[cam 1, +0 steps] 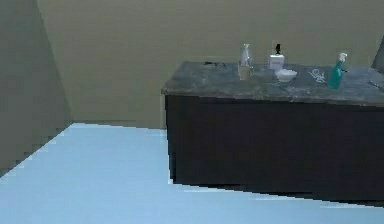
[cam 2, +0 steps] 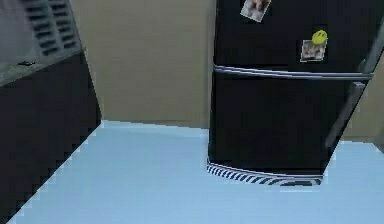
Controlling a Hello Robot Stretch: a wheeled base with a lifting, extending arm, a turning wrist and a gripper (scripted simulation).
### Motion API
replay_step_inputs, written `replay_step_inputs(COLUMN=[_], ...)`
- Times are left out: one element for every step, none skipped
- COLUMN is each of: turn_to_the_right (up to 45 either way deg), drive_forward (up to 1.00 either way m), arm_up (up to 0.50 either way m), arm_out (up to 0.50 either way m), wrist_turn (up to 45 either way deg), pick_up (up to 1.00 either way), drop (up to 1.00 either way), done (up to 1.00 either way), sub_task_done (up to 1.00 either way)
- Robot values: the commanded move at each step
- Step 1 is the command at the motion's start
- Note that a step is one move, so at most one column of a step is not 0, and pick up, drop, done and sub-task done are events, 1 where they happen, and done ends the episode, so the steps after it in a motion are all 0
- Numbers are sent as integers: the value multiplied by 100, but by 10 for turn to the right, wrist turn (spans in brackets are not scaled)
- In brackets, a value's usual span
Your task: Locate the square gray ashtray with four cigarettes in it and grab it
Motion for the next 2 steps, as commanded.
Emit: replay_step_inputs(turn_to_the_right=[30,0], drive_forward=[0,90], arm_up=[0,0], arm_out=[0,0], wrist_turn=[0,0], pick_up=[0,0], drop=[0,0], done=[0,0], sub_task_done=[0,0])
